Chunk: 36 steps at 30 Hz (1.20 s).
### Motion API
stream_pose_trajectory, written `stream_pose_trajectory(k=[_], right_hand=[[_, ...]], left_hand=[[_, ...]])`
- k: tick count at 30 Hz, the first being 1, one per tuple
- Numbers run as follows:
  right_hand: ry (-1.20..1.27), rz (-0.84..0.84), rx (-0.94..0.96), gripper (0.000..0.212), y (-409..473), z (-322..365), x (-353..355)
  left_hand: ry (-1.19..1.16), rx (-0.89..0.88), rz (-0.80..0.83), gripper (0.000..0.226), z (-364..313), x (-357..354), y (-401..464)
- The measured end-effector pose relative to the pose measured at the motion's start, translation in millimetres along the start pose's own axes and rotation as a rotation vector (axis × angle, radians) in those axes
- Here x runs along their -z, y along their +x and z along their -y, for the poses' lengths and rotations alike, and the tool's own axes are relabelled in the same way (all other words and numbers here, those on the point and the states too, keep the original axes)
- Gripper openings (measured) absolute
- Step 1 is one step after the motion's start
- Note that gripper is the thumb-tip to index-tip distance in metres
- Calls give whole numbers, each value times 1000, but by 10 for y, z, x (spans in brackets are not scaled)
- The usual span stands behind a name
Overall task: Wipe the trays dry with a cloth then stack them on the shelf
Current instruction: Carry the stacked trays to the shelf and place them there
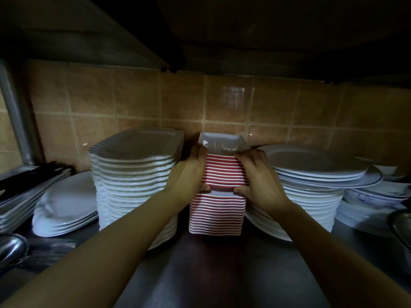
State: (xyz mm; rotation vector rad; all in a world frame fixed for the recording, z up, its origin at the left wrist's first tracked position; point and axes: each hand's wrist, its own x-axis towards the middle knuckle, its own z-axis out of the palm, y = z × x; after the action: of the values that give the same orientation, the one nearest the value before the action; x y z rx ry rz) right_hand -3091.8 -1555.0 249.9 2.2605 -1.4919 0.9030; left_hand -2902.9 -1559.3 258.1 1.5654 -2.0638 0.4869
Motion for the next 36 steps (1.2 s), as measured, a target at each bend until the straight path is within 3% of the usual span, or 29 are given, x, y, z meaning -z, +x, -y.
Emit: stream_pose_trajectory(k=[15, 21, 30, 36], right_hand=[[-320, -10, 73, 104, 45, 88, -34], [-341, -79, 25, 95, 76, 173, -110], [-279, -162, 38, 79, -2, 194, -93], [-272, -168, 54, 83, -138, 277, 46]], left_hand=[[-24, -14, -15, 108, 23, -62, 3], [70, -38, -55, 89, 29, -98, -20], [61, -40, -56, 79, 24, -99, -69], [107, -46, -54, 71, -12, 65, -219]])
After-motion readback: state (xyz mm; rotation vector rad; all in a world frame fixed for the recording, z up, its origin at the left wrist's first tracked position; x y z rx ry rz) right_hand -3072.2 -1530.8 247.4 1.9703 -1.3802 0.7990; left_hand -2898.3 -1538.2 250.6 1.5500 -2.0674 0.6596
